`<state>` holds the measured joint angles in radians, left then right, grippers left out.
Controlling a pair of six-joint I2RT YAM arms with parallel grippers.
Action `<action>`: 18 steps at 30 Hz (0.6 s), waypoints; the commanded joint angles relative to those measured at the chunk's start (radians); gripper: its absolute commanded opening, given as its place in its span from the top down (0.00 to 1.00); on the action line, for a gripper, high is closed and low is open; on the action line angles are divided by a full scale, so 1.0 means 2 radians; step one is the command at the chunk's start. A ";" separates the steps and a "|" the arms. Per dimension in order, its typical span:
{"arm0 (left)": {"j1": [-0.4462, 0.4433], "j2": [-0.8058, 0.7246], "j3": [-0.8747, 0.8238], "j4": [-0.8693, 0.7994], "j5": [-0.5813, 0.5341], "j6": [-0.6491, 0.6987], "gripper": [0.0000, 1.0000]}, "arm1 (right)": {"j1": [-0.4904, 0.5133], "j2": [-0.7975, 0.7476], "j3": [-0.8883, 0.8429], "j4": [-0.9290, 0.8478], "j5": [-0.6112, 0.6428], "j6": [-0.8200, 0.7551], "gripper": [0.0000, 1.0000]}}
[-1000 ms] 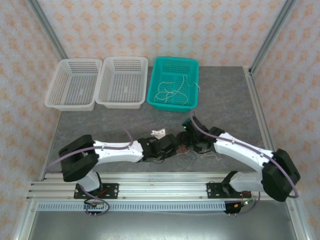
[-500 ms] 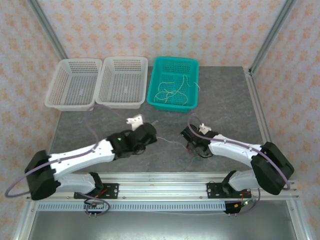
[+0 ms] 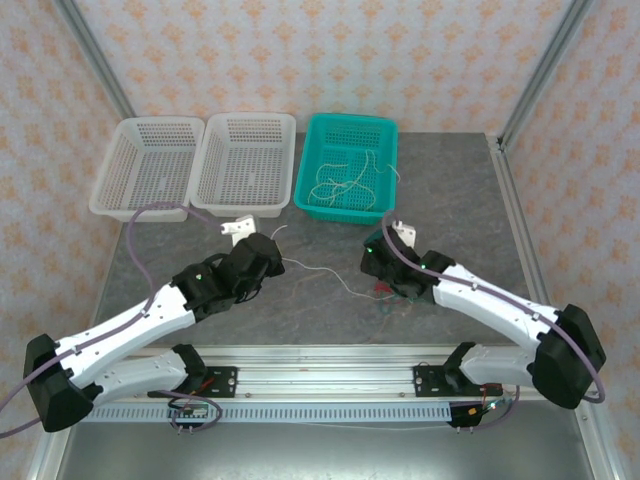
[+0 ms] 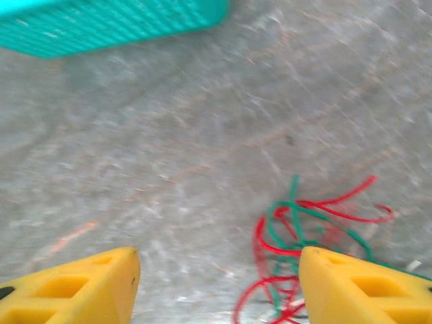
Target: Untangle the cables
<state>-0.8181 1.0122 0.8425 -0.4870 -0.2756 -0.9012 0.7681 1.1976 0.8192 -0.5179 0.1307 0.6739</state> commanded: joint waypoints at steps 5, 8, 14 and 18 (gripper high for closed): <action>0.002 -0.003 0.032 -0.026 -0.024 0.023 1.00 | 0.009 0.068 -0.012 0.017 -0.004 0.009 0.50; 0.002 -0.008 0.047 -0.043 -0.047 0.035 1.00 | 0.009 0.090 -0.043 0.028 0.017 0.041 0.59; 0.036 -0.003 0.103 -0.120 -0.084 0.050 1.00 | -0.006 0.105 -0.094 0.040 0.054 0.078 0.65; 0.076 -0.019 0.123 -0.126 -0.078 0.075 1.00 | -0.035 0.099 -0.122 0.047 0.052 0.094 0.65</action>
<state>-0.7013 1.0061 1.0515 -0.6655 -0.3759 -0.8062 0.7300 1.3979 0.6231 -0.4118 0.1867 0.8085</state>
